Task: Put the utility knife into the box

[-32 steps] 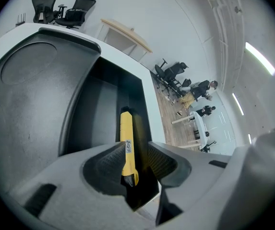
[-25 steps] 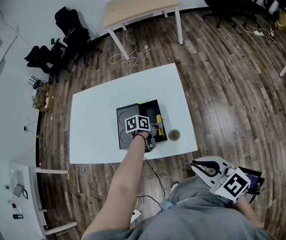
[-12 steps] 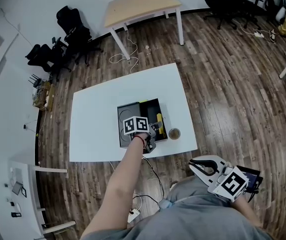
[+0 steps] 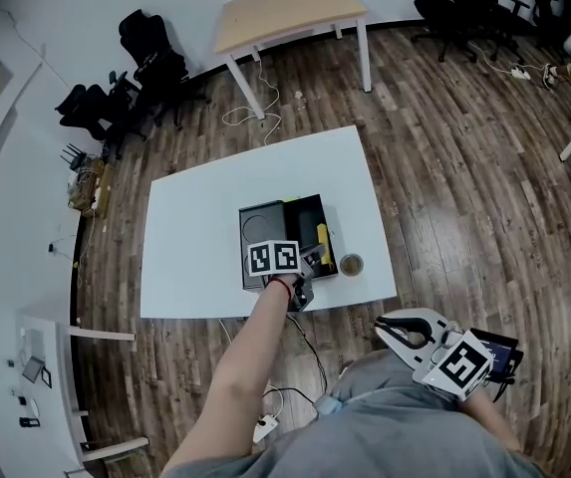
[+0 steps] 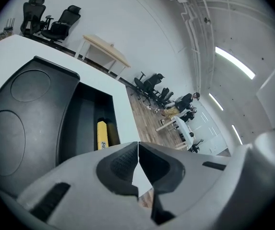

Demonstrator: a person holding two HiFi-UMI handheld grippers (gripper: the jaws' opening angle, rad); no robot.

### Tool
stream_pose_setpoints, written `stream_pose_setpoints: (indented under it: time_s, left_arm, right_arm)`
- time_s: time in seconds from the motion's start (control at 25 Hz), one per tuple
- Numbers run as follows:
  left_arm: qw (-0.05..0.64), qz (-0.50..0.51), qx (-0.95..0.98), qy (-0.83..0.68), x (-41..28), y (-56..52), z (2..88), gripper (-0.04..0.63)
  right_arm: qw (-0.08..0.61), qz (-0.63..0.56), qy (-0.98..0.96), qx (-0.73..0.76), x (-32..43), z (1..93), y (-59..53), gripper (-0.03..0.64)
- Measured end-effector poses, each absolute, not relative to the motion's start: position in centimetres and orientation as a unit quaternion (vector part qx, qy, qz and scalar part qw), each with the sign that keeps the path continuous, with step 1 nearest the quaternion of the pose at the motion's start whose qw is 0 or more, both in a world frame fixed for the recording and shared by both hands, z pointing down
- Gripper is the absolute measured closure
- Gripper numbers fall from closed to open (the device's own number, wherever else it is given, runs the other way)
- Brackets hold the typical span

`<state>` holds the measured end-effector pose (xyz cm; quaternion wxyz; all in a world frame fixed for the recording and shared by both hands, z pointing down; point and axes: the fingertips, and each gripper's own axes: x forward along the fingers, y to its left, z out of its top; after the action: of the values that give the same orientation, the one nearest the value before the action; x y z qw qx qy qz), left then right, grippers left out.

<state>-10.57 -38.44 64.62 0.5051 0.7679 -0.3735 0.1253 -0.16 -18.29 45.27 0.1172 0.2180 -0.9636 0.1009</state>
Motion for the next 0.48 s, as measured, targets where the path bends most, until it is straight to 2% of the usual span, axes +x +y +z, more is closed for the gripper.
stream_pose_setpoints:
  time_s: [0.48]
  left_arm:
    - [0.478, 0.103, 0.787, -0.375, -10.4, -36.1, 63.1, 0.577]
  right_arm:
    - [0.12, 0.102, -0.965, 0.211, -0.5, 45.6, -17.6, 0.585]
